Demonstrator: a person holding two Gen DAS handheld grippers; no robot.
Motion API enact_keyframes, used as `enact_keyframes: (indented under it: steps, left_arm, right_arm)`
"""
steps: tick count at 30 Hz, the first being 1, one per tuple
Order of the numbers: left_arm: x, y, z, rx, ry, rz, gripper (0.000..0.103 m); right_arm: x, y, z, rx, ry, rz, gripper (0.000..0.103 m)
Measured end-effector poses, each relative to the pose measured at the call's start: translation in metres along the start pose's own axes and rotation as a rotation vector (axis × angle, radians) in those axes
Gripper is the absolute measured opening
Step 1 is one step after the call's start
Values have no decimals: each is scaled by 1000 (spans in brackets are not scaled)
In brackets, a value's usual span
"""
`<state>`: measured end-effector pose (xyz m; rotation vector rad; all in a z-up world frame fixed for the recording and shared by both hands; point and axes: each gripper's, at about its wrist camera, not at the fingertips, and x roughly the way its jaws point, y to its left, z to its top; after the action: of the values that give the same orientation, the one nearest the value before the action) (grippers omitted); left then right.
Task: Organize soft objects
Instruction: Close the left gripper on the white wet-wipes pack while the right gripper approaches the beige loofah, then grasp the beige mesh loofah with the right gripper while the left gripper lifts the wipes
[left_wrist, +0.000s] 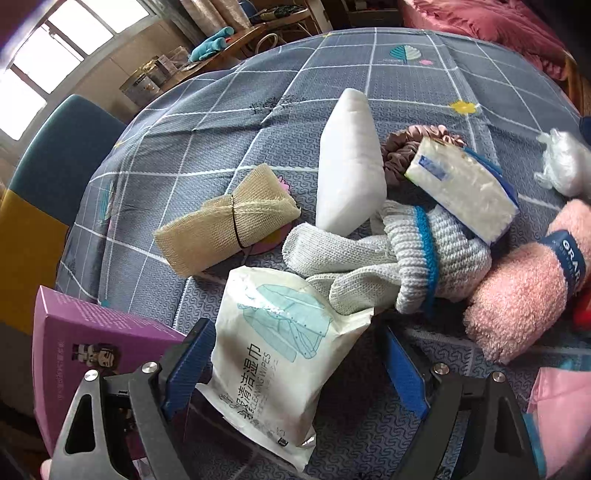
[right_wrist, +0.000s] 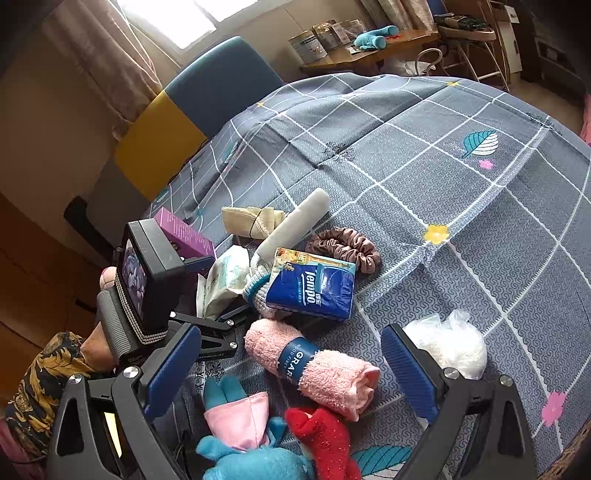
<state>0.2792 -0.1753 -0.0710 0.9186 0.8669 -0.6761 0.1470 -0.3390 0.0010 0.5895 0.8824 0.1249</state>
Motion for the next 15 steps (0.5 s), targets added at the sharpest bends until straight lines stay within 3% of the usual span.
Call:
enact_keyframes:
  steps: [3, 6, 15]
  left_arm:
    - [0, 4, 1, -64, -20, -43, 47]
    - [-6, -2, -1, -77, -43, -11, 37]
    - [-68, -7, -46, -321, -91, -42, 28]
  right_arm:
    - [-4, 3, 0, -19, -29, -7, 99]
    - [-9, 7, -1, -49, -57, -14, 95]
    - [-10, 16, -3, -110, -79, -43, 87]
